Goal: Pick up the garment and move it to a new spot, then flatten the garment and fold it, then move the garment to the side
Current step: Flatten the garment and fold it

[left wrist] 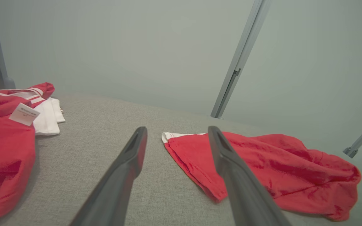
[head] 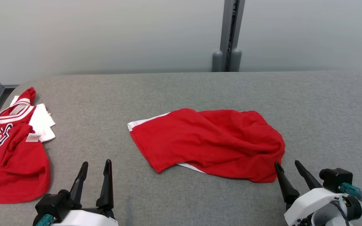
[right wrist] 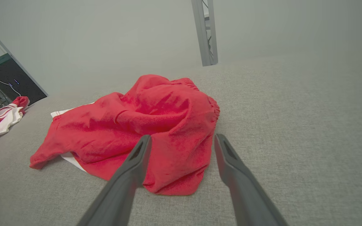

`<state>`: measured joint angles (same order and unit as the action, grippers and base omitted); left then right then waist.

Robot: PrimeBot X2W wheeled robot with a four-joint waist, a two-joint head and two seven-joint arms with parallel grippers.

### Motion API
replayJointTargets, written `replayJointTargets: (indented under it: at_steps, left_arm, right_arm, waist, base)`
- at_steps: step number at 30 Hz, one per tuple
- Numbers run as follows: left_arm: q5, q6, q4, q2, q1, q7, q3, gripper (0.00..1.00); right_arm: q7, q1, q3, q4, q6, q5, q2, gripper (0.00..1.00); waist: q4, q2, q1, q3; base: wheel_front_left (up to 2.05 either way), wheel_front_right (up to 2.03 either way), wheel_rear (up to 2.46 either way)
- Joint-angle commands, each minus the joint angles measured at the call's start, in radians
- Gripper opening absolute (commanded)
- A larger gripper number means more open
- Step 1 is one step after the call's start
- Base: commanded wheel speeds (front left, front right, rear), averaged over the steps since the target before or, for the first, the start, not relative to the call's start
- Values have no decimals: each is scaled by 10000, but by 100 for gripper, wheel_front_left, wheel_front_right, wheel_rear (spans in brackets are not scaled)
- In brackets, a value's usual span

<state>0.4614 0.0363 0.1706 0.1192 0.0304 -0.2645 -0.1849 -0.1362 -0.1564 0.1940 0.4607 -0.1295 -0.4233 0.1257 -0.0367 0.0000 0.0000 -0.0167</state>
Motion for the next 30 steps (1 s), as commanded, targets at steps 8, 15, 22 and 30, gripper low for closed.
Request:
replayJointTargets:
  at_steps: [8,15,22,30]
  left_arm:
    - [54,-97,133,80,-442,-12,-36,100]
    - [71,-151,227,29,-738,-3,-132,100]
    - [119,-270,404,-102,-1130,-12,-198,100]
    - [131,-471,687,-246,-1492,-22,-134,100]
  right_arm:
    - [-381,-805,-391,219,-23,0,101,100]
    - [-7,-2281,-395,405,-23,-146,560,100]
    - [887,-3891,-421,1377,-23,-464,1075,100]
    - [3818,-5640,-1308,4141,-24,-834,1168,100]
  waist:
    - [-546,0,0,-315]
    - [-1118,0,0,-791]
    - [-1783,0,0,-1446]
    - [-2501,0,0,-1868]
  base:
    - [0,0,0]
    - [0,0,0]
    - [0,0,0]
    - [0,0,0]
